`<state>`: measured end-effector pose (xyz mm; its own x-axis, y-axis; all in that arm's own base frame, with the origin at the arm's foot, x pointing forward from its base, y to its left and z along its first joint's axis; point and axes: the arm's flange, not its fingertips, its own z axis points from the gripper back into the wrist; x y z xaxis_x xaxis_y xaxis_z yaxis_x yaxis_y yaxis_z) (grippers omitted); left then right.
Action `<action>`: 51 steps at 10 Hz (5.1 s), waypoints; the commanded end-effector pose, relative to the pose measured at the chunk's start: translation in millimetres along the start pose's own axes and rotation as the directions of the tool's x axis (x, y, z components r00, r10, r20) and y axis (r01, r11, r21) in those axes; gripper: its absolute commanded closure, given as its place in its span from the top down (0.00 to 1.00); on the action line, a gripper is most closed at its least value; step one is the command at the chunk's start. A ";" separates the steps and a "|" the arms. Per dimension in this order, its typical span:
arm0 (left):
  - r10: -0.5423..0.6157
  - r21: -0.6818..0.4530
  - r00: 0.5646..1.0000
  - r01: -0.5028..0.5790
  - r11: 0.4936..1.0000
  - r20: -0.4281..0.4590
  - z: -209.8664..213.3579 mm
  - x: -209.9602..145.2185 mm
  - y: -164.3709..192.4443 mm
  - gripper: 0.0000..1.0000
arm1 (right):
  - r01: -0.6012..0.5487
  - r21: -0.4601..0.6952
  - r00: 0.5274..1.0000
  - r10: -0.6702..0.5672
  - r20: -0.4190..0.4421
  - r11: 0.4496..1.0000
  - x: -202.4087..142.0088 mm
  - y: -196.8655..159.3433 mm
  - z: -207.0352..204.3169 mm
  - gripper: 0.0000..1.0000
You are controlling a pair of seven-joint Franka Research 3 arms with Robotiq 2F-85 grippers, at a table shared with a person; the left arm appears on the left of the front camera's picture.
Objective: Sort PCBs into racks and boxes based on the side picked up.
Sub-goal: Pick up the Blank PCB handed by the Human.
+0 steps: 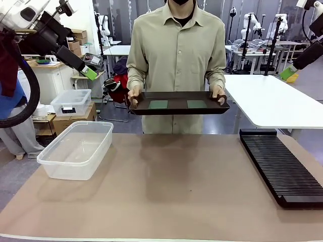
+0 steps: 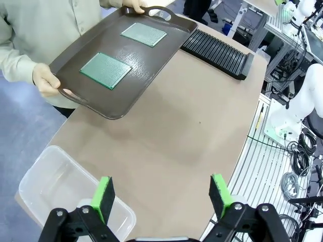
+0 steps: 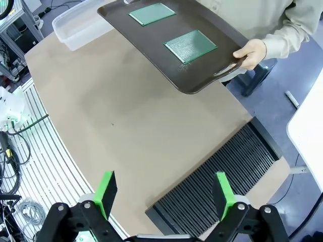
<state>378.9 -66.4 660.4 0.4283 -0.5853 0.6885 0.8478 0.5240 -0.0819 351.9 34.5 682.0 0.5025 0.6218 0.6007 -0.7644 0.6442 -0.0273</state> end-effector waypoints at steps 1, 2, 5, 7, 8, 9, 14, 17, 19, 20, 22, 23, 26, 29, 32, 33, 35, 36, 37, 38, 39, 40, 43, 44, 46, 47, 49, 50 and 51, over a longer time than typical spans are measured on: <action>-0.008 0.018 1.000 0.008 1.000 0.022 0.2 -3.2 2.1 1.00 | -0.020 0.015 1.000 0.020 0.008 1.000 -0.6 -0.8 -3.0 1.00; -0.001 0.023 1.000 0.001 1.000 0.022 1.0 -3.0 0.6 1.00 | -0.022 0.016 1.000 0.022 0.008 1.000 0.4 -0.4 -2.2 1.00; 0.003 0.058 1.000 -0.004 0.998 0.016 1.5 0.2 0.4 1.00 | -0.005 -0.021 0.999 0.006 0.052 1.000 3.0 2.5 1.5 1.00; 0.004 0.021 1.000 -0.004 1.000 0.007 4.4 -0.3 1.5 1.00 | -0.001 -0.019 0.997 0.002 0.076 1.000 5.1 5.4 5.2 1.00; 0.004 0.021 1.000 -0.004 1.000 0.007 4.4 -0.3 1.5 1.00 | -0.013 -0.015 0.997 0.014 0.078 1.000 9.1 4.9 8.6 1.00; 0.004 0.021 1.000 -0.004 1.000 0.007 4.4 -0.3 1.5 1.00 | -0.016 -0.019 0.997 0.017 0.077 1.000 12.7 4.7 10.0 1.00; 0.004 0.021 1.000 -0.004 1.000 0.007 4.4 -0.3 1.5 1.00 | -0.010 -0.030 0.998 0.012 0.062 1.000 11.9 3.7 15.3 1.00; 0.004 0.021 1.000 -0.004 1.000 0.007 4.4 -0.3 1.5 1.00 | -0.010 -0.030 0.998 0.012 0.062 1.000 11.9 3.7 15.3 1.00; 0.004 0.021 1.000 -0.004 1.000 0.007 4.4 -0.3 1.5 1.00 | -0.010 -0.030 0.998 0.012 0.062 1.000 11.9 3.7 15.3 1.00; 0.004 0.021 1.000 -0.004 1.000 0.007 4.4 -0.3 1.5 1.00 | -0.010 -0.030 0.998 0.012 0.062 1.000 11.9 3.7 15.3 1.00; 0.004 0.021 1.000 -0.004 1.000 0.007 4.4 -0.3 1.5 1.00 | -0.010 -0.030 0.998 0.012 0.062 1.000 11.9 3.7 15.3 1.00; 0.004 0.021 1.000 -0.004 1.000 0.007 4.4 -0.3 1.5 1.00 | -0.010 -0.030 0.998 0.012 0.062 1.000 11.9 3.7 15.3 1.00; 0.004 0.021 1.000 -0.004 1.000 0.007 4.4 -0.3 1.5 1.00 | -0.010 -0.030 0.998 0.012 0.062 1.000 11.9 3.7 15.3 1.00; 0.004 0.021 1.000 -0.004 1.000 0.007 4.4 -0.3 1.5 1.00 | -0.010 -0.030 0.998 0.012 0.062 1.000 11.9 3.7 15.3 1.00; 0.004 0.021 1.000 -0.004 1.000 0.007 4.4 -0.3 1.5 1.00 | -0.010 -0.030 0.998 0.012 0.062 1.000 11.9 3.7 15.3 1.00; 0.004 0.021 1.000 -0.004 1.000 0.007 4.4 -0.3 1.5 1.00 | -0.010 -0.030 0.998 0.012 0.062 1.000 11.9 3.7 15.3 1.00; 0.004 0.021 1.000 -0.004 1.000 0.007 4.4 -0.3 1.5 1.00 | -0.010 -0.030 0.998 0.012 0.062 1.000 11.9 3.7 15.3 1.00; 0.004 0.021 1.000 -0.004 1.000 0.007 4.4 -0.3 1.5 1.00 | -0.010 -0.030 0.998 0.012 0.062 1.000 11.9 3.7 15.3 1.00; 0.004 0.021 1.000 -0.004 1.000 0.007 4.4 -0.3 1.5 1.00 | -0.010 -0.030 0.998 0.012 0.062 1.000 11.9 3.7 15.3 1.00; 0.004 0.021 1.000 -0.004 1.000 0.007 4.4 -0.3 1.5 1.00 | -0.010 -0.030 0.998 0.012 0.062 1.000 11.9 3.7 15.3 1.00; 0.004 0.021 1.000 -0.004 1.000 0.007 4.4 -0.3 1.5 1.00 | -0.010 -0.030 0.998 0.012 0.062 1.000 11.9 3.7 15.3 1.00; 0.004 0.021 1.000 -0.004 1.000 0.007 4.4 -0.3 1.5 1.00 | -0.010 -0.030 0.998 0.012 0.062 1.000 11.9 3.7 15.3 1.00; 0.004 0.021 1.000 -0.004 1.000 0.007 4.4 -0.3 1.5 1.00 | -0.010 -0.030 0.998 0.012 0.062 1.000 11.9 3.7 15.3 1.00; 0.004 0.021 1.000 -0.004 1.000 0.007 4.4 -0.3 1.5 1.00 | -0.010 -0.030 0.998 0.012 0.062 1.000 11.9 3.7 15.3 1.00; 0.004 0.021 1.000 -0.004 1.000 0.007 4.4 -0.3 1.5 1.00 | -0.010 -0.030 0.998 0.012 0.062 1.000 11.9 3.7 15.3 1.00; 0.002 0.028 1.000 -0.002 1.000 0.007 3.9 1.2 0.6 1.00 | -0.010 -0.030 0.998 0.012 0.062 1.000 11.9 3.7 15.3 1.00; 0.263 0.011 0.965 -0.263 0.965 0.002 -6.3 1.9 20.7 1.00 | -0.010 -0.030 0.998 0.012 0.062 1.000 11.9 3.7 15.3 1.00; 0.375 -0.047 0.927 -0.375 0.926 -0.013 -2.7 -3.5 31.4 1.00 | -0.010 -0.030 0.998 0.012 0.062 1.000 11.9 3.7 15.3 1.00; 0.467 -0.078 0.884 -0.465 0.882 0.013 -11.5 -2.8 39.6 1.00 | -0.010 -0.030 0.998 0.012 0.062 1.000 11.9 3.7 15.3 1.00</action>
<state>405.7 -50.6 640.5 0.7085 -0.3786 0.5955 0.6475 0.6843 -0.3353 350.6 36.7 701.8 0.4701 0.5939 0.6529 -0.7535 0.6552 -0.0534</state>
